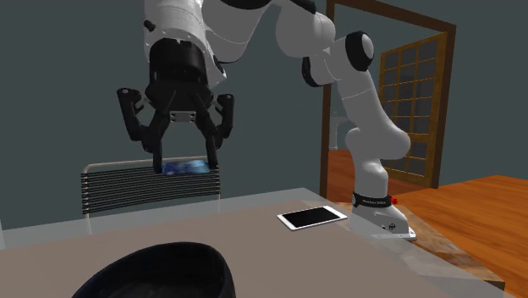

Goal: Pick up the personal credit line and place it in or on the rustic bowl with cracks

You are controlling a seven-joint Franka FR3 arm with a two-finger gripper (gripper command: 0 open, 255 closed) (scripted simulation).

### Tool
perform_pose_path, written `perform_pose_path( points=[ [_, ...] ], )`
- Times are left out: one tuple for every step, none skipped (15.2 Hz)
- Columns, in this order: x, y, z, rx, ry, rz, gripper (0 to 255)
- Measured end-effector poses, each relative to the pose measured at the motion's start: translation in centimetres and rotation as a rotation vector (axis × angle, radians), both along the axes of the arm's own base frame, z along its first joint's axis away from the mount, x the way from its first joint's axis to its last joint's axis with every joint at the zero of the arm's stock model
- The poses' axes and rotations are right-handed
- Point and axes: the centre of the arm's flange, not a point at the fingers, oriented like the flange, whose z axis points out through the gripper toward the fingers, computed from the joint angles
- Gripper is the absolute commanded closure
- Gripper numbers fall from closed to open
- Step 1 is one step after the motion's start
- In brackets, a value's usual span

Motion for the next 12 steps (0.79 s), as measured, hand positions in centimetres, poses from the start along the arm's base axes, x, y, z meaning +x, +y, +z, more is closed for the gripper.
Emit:
perform_pose_path(
  points=[
    [-0.4, 1.1, 0.1, 0.0, 0.0, -0.001, 255],
    [-0.4, 2.6, 0.2, 0.0, 0.0, 0.0, 255],
    [-0.7, 3.7, 0.5, 0.0, 0.0, 0.0, 255],
    [-0.8, 5.0, 0.8, 0.001, 0.0, 0.0, 255],
    [-1.3, 6.4, 0.7, 0.001, 0.0, -0.001, 255],
    [-1.3, 8.0, 0.8, 0.001, 0.0, 0.0, 255],
    [-1.6, 8.7, 0.6, 0.0, 0.001, 0.0, 255],
    [-1.8, 9.2, 0.3, 0.0, 0.0, -0.001, 255],
    [-1.8, 9.4, -0.2, 0.0, 0.001, -0.001, 255],
    [-1.7, 9.7, -0.6, 0.0, 0.0, -0.002, 255],
    [-1.7, 9.8, -1.2, -0.001, 0.001, -0.002, 255],
    [-1.8, 9.8, -1.8, -0.001, 0.001, -0.002, 255]
  ],
)
